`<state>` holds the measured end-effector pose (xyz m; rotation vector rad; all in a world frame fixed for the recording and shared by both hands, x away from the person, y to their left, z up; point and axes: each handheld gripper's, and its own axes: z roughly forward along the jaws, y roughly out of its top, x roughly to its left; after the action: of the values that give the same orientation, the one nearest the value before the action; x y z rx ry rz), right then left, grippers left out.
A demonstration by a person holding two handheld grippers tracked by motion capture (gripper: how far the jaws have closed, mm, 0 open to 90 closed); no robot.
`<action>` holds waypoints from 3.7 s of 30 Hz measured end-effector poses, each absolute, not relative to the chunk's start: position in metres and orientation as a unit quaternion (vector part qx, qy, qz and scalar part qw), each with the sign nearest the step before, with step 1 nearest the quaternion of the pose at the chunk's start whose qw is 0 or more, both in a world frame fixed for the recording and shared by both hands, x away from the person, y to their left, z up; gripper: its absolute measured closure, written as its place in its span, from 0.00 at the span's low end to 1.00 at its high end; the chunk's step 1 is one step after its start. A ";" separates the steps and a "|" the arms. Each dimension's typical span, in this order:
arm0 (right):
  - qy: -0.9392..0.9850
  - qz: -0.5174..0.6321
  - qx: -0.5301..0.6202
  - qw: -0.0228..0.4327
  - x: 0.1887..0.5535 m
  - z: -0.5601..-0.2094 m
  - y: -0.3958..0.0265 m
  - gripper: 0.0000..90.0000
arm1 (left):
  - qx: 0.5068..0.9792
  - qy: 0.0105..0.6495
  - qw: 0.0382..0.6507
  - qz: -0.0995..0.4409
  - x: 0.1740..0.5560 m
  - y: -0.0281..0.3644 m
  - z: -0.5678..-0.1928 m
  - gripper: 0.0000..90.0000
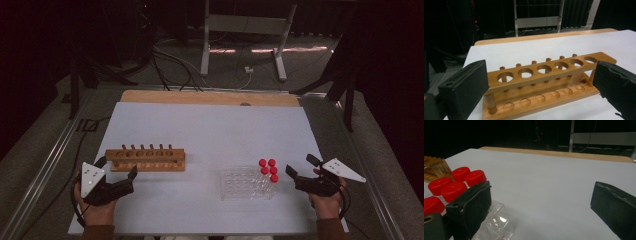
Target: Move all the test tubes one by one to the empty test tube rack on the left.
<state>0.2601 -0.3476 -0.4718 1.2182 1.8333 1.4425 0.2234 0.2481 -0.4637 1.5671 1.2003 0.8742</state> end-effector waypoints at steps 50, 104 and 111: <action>0.788 0.498 0.307 0.192 0.226 -0.478 -0.298 0.82 | 0.628 0.512 0.466 0.355 0.216 0.253 -0.470 0.01; 0.790 0.546 0.246 0.130 0.258 -0.407 -0.221 0.83 | 0.743 0.377 0.518 0.195 0.250 0.135 -0.393 0.03; 0.796 0.544 0.237 0.120 0.264 -0.405 -0.198 0.83 | 0.756 0.342 0.538 0.150 0.255 0.111 -0.382 0.05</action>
<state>0.2642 -0.1980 -0.4050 0.6914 2.3270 1.5888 0.2553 0.1111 -0.3818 1.7983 0.8146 0.3569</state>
